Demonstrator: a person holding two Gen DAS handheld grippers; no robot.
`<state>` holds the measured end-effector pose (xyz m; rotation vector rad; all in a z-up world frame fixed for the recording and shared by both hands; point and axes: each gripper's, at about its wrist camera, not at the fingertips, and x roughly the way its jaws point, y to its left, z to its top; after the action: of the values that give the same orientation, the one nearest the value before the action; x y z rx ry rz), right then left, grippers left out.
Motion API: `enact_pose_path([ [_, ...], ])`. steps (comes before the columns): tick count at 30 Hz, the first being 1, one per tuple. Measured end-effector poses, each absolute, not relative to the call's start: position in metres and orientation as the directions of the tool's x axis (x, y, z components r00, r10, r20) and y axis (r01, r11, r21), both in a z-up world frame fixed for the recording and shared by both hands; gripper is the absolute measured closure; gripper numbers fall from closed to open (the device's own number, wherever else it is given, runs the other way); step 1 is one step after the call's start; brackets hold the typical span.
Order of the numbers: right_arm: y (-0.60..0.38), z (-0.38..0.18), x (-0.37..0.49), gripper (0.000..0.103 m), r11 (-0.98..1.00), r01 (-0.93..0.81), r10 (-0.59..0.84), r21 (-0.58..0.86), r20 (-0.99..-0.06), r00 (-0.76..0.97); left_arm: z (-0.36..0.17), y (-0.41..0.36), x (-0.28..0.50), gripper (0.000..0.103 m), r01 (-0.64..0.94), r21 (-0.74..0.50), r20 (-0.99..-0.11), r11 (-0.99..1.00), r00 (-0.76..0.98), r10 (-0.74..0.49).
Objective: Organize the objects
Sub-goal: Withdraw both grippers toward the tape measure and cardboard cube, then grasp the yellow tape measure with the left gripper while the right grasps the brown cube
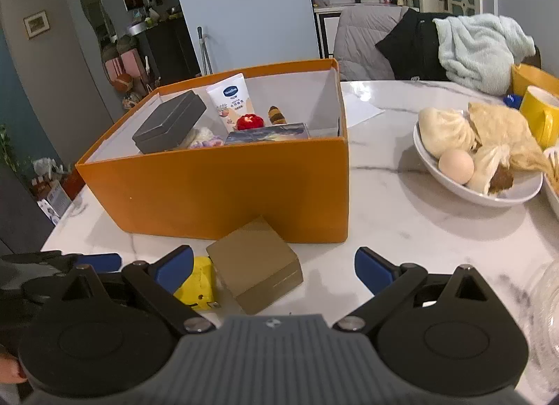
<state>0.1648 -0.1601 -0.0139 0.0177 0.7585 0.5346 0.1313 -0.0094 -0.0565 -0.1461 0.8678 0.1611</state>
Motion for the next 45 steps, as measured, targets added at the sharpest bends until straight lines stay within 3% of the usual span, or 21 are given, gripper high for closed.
enact_pose_path([
  [13,-0.173,-0.023,0.174,0.004,0.876,-0.425,0.461,0.228,-0.653,0.601,-0.074,-0.007,0.138,0.006,-0.205,-0.156,-0.793,0.966,0.610,0.001],
  [20,-0.158,-0.032,0.187,0.004,0.875,-0.429,0.461,0.226,-0.661,0.592,-0.073,0.023,0.114,0.006,-0.255,-0.140,-0.777,0.957,0.627,0.053],
  [26,-0.128,-0.047,0.192,0.004,0.859,-0.486,0.456,0.160,-0.672,0.584,-0.074,0.040,0.114,0.009,-0.193,-0.266,-0.746,0.944,0.662,-0.075],
  [33,-0.119,-0.055,0.196,0.004,0.848,-0.522,0.445,0.087,-0.653,0.614,-0.076,0.034,0.121,0.009,-0.171,-0.162,-0.748,0.972,0.664,-0.008],
  [38,-0.112,-0.059,0.194,0.007,0.823,-0.568,0.438,0.017,-0.656,0.614,-0.080,0.042,0.109,0.008,-0.138,-0.154,-0.717,0.978,0.697,-0.015],
  [45,-0.111,-0.069,0.178,0.020,0.804,-0.590,0.424,-0.076,-0.623,0.657,-0.087,0.018,0.112,0.008,-0.056,0.000,-0.704,0.998,0.709,0.040],
])
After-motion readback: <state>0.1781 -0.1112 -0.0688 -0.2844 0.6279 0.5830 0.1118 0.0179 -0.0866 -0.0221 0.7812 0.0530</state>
